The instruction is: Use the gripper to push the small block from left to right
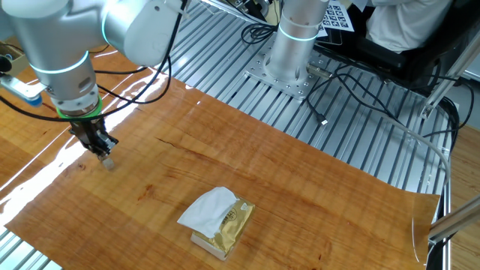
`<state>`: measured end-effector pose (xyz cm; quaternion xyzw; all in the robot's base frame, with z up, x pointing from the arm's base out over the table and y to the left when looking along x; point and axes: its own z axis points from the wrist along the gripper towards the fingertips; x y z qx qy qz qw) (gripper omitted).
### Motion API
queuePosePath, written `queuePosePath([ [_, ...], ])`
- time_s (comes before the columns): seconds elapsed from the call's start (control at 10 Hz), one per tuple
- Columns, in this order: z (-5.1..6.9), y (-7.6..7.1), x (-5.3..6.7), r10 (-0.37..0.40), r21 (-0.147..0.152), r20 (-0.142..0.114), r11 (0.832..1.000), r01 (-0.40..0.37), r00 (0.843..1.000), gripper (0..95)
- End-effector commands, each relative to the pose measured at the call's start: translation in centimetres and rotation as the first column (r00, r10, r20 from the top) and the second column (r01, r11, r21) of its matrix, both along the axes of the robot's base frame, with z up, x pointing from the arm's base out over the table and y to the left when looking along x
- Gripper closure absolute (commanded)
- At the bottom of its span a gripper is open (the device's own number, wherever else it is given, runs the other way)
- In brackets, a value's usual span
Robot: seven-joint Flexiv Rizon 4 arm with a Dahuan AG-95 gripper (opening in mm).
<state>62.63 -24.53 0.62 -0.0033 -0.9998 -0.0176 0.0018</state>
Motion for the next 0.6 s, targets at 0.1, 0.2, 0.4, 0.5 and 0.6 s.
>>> queuePosePath([
  [0.1, 0.0, 0.7, 0.0, -0.011, 0.001, 0.0, 1.0, 0.011, 1.0, 95.0],
  [0.2, 0.0, 1.2, 0.1, -0.016, 0.001, 0.001, 1.0, 0.016, 1.0, 95.0],
  [0.4, -0.2, 1.9, 0.2, -0.011, 0.005, 0.012, 1.0, 0.011, 1.0, 95.0],
  [0.5, -0.3, 2.2, 0.4, 0.002, 0.007, 0.028, 1.0, -0.002, 1.0, 95.0],
  [0.6, -0.2, 2.7, 0.5, 0.01, 0.009, 0.032, 1.0, -0.01, 0.999, 95.0],
])
